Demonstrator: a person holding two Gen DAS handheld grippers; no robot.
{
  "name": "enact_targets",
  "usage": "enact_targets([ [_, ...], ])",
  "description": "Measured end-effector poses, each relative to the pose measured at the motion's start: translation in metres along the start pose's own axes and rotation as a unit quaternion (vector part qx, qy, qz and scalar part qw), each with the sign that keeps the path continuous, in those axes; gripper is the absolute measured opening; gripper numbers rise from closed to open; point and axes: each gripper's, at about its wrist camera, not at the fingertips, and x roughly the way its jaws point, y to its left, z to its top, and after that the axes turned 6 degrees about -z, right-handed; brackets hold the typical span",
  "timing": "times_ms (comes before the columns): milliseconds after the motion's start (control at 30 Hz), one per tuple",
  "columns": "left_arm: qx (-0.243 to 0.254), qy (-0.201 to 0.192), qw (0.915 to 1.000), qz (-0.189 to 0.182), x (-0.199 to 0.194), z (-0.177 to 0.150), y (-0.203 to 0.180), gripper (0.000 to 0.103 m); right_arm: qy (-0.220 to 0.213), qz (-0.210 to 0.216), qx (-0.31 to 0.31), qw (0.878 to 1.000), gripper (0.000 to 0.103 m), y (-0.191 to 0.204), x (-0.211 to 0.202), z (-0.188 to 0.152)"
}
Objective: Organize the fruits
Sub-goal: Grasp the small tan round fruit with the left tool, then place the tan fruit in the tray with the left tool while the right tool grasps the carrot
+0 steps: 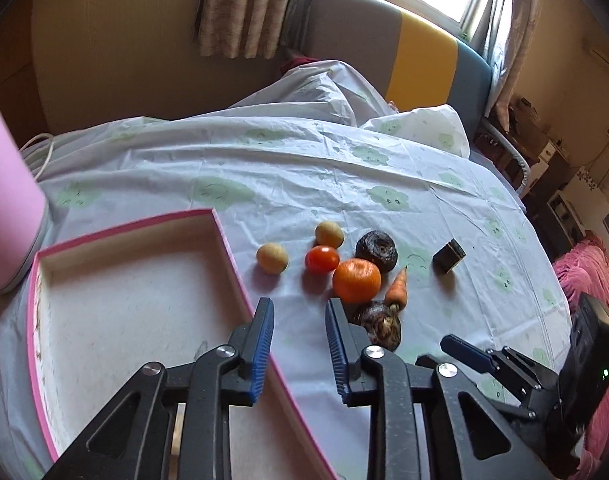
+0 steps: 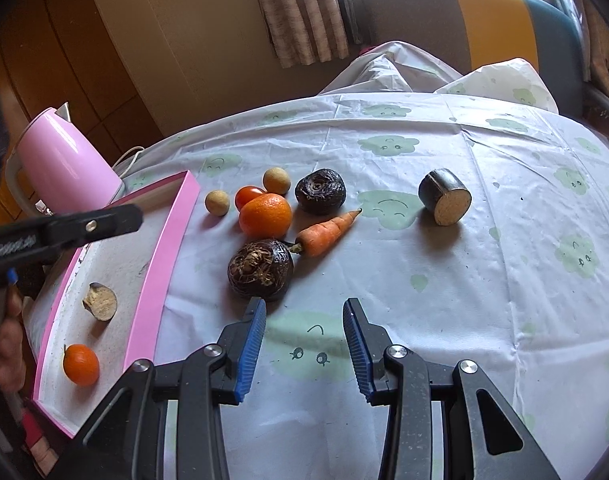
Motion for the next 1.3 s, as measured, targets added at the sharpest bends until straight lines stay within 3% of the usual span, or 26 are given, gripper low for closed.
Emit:
enact_targets([
  [300, -0.003, 0.025, 0.9994, 0.022, 0.047, 0.036, 0.005, 0.028, 0.002, 0.002, 0.006, 1.0, 0.042, -0.006, 0.002, -0.001],
  [500, 0.016, 0.046, 0.9967, 0.065, 0.077, 0.046, 0.007, 0.034, 0.001, 0.002, 0.009, 1.0, 0.042, -0.01, 0.003, 0.001],
  [633, 0.028, 0.058, 0.9948, 0.079, 0.089, 0.043, 0.006, 0.034, 0.002, 0.003, 0.015, 1.0, 0.042, -0.015, 0.005, 0.003],
  [700, 0.032, 0.061, 0.9944, 0.08, 0.091, 0.041, 0.007, 0.027, 0.0, 0.004, 0.019, 1.0, 0.042, -0.017, 0.006, 0.005],
  [1033, 0.006, 0.027, 0.9975, 0.065, 0.067, 0.027, 0.007, 0.024, -0.001, 0.028, 0.049, 0.998, 0.042, -0.02, 0.015, 0.026],
  [1300, 0.007, 0.008, 0.9988, 0.047, 0.038, 0.017, -0.004, 0.024, 0.035, 0.041, 0.094, 0.994, 0.042, -0.017, 0.046, 0.05],
])
